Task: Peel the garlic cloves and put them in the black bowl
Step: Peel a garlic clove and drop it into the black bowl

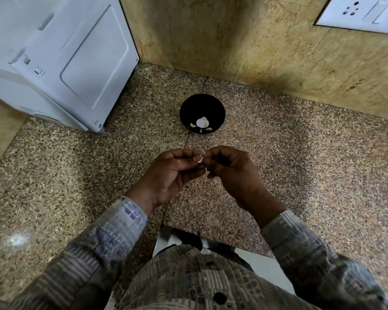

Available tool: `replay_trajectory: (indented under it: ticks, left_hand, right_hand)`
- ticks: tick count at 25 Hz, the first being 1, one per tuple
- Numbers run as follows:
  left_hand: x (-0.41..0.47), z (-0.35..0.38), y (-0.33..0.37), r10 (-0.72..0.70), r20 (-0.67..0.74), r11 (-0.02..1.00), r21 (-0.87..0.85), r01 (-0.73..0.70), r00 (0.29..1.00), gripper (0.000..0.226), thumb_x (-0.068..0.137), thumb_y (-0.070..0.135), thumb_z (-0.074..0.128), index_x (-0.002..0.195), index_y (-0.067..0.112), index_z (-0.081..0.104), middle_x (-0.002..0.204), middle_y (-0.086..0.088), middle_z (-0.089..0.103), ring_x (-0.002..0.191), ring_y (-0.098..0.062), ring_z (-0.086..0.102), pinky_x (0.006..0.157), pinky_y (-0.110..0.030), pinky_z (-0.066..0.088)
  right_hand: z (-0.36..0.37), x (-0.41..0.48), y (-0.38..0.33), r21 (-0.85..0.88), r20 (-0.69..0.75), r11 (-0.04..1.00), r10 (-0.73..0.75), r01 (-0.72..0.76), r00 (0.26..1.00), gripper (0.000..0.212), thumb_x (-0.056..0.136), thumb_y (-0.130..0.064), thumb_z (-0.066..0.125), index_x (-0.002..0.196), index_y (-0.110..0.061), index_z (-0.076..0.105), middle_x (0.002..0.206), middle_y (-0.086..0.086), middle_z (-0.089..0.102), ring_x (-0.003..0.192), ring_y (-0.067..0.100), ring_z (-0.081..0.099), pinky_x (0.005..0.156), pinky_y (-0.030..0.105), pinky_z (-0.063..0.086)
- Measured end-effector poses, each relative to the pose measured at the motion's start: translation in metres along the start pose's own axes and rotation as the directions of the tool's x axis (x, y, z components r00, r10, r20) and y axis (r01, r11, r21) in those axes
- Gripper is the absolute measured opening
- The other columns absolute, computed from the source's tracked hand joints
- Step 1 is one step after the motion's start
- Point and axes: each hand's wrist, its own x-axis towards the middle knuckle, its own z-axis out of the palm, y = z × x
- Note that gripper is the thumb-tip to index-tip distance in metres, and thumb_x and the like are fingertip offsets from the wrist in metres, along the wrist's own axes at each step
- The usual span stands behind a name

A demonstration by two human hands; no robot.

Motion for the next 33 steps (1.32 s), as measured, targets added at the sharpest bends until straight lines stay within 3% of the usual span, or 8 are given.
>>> replay_trajectory:
  ticks: [6,13,17,20,25,29,31,33]
  left_hand:
    - [-0.002,0.002,-0.004,-0.114,0.006,0.967,-0.229,0.112,0.994,0.018,0.084,0.004,0.063,0.102,0.005,0.067,0.089,-0.013,0.071,0.081,-0.021,0.071,0.073,-0.030,0.062]
    - [0.001,0.000,-0.006,-0.109,-0.024,0.954,-0.283,0.098,0.994,0.012,0.097,0.000,0.055,0.101,0.003,0.066,0.091,-0.017,0.073,0.080,-0.022,0.073,0.070,-0.030,0.063]
    - [0.005,0.000,-0.008,0.081,-0.064,0.996,0.042,-0.079,0.995,0.011,0.097,-0.001,0.058,0.101,0.002,0.067,0.087,-0.013,0.071,0.077,-0.019,0.071,0.068,-0.028,0.061]
    - [0.010,0.000,-0.013,0.219,-0.078,0.933,0.309,-0.185,0.973,0.009,0.096,0.001,0.062,0.098,0.003,0.070,0.087,-0.011,0.073,0.079,-0.021,0.070,0.073,-0.033,0.060]
    - [0.016,0.000,-0.025,0.358,-0.134,0.805,0.546,-0.233,0.924,0.007,0.093,0.013,0.071,0.098,0.011,0.074,0.091,-0.008,0.078,0.087,-0.026,0.076,0.080,-0.045,0.063]
    - [0.017,0.004,-0.027,0.482,-0.111,0.646,0.715,-0.267,0.869,0.013,0.088,0.029,0.080,0.096,0.019,0.077,0.086,0.005,0.078,0.080,-0.009,0.075,0.067,-0.023,0.060]
    - [0.025,0.001,-0.029,0.430,-0.128,0.714,0.654,-0.249,0.894,0.010,0.089,0.018,0.078,0.098,0.014,0.077,0.091,0.001,0.079,0.085,-0.012,0.076,0.071,-0.025,0.061]
    - [0.036,-0.008,-0.031,0.235,-0.172,0.909,0.386,-0.154,0.957,0.014,0.092,0.005,0.071,0.105,0.003,0.074,0.098,-0.012,0.078,0.091,-0.023,0.076,0.079,-0.035,0.063]
  right_hand:
    - [0.002,0.002,0.006,-0.054,0.083,0.994,-0.095,0.100,0.992,0.007,0.100,-0.003,0.060,0.097,-0.007,0.064,0.083,0.003,0.065,0.073,0.013,0.060,0.069,0.030,0.053]
    - [-0.001,0.004,0.016,0.195,0.081,0.980,0.016,-0.031,0.997,0.009,0.104,-0.004,0.055,0.098,0.000,0.061,0.086,0.014,0.064,0.081,0.023,0.063,0.077,0.035,0.057]
    - [-0.003,0.008,0.012,0.169,0.022,0.982,0.080,-0.082,0.997,0.009,0.097,-0.006,0.067,0.099,0.003,0.069,0.083,0.015,0.071,0.077,0.021,0.069,0.074,0.033,0.061]
    - [-0.001,0.010,0.011,0.159,-0.007,0.982,0.105,-0.103,0.994,0.010,0.093,-0.002,0.072,0.102,0.000,0.074,0.088,0.016,0.077,0.078,0.022,0.075,0.073,0.033,0.063]
    - [0.002,0.012,0.013,0.272,0.002,0.943,0.201,-0.194,0.980,0.016,0.098,0.002,0.062,0.107,0.004,0.074,0.094,0.021,0.077,0.091,0.034,0.077,0.084,0.040,0.063]
    - [0.004,0.016,0.020,0.382,0.011,0.894,0.250,-0.235,0.968,0.015,0.096,-0.001,0.066,0.106,0.008,0.072,0.099,0.024,0.076,0.094,0.034,0.076,0.085,0.037,0.063]
    - [0.002,0.021,0.026,0.475,0.034,0.828,0.319,-0.296,0.947,0.015,0.094,0.002,0.066,0.107,0.009,0.069,0.100,0.021,0.075,0.090,0.029,0.075,0.080,0.032,0.062]
    - [0.002,0.027,0.036,0.533,0.079,0.770,0.368,-0.351,0.926,0.010,0.095,0.003,0.063,0.105,0.003,0.068,0.095,0.016,0.074,0.084,0.021,0.073,0.076,0.029,0.061]
